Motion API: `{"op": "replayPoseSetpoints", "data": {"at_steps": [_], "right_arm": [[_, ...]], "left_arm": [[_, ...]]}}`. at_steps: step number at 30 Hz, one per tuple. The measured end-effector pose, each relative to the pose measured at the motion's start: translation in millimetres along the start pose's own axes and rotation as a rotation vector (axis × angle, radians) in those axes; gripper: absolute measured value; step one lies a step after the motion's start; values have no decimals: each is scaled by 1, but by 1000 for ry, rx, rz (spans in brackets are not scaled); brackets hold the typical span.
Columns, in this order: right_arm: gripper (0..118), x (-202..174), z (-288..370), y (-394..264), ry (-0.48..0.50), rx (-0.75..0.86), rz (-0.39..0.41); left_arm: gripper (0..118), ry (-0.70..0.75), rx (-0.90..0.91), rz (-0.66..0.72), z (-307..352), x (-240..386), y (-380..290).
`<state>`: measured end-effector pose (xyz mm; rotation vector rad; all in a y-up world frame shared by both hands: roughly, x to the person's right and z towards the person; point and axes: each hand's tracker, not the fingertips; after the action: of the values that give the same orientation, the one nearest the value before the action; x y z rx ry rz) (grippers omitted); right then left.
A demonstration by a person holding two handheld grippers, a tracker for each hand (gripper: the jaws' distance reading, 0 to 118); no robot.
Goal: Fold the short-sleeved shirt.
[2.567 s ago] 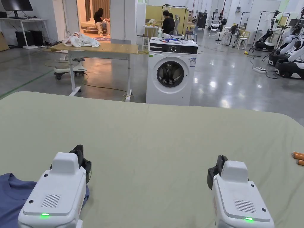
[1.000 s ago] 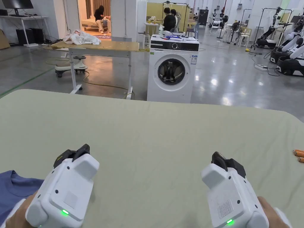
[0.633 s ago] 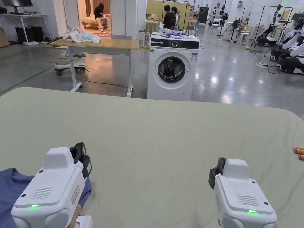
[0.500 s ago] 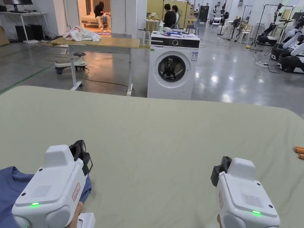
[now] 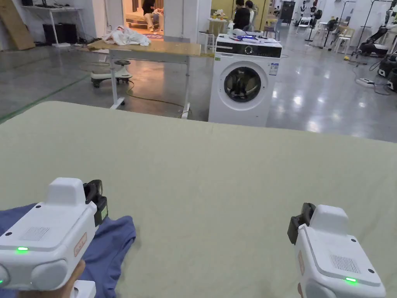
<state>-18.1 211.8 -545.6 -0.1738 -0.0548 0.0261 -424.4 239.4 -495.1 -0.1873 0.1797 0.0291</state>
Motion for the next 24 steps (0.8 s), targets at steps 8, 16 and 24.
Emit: {"op": "replayPoseSetpoints", "data": {"at_steps": [8, 16, 24], "right_arm": [[2, -14, -4, -9, 55, -22, 42], [2, -30, -7, -23, 119, -46, 77], [2, -27, -6, -34, 135, -74, 96]], "left_arm": [[0, 121, -288, 18, -1, -115, -16], [9, 77, -629, 102, -20, -178, -58], [90, 88, -842, 23, -45, -169, -107]]}}
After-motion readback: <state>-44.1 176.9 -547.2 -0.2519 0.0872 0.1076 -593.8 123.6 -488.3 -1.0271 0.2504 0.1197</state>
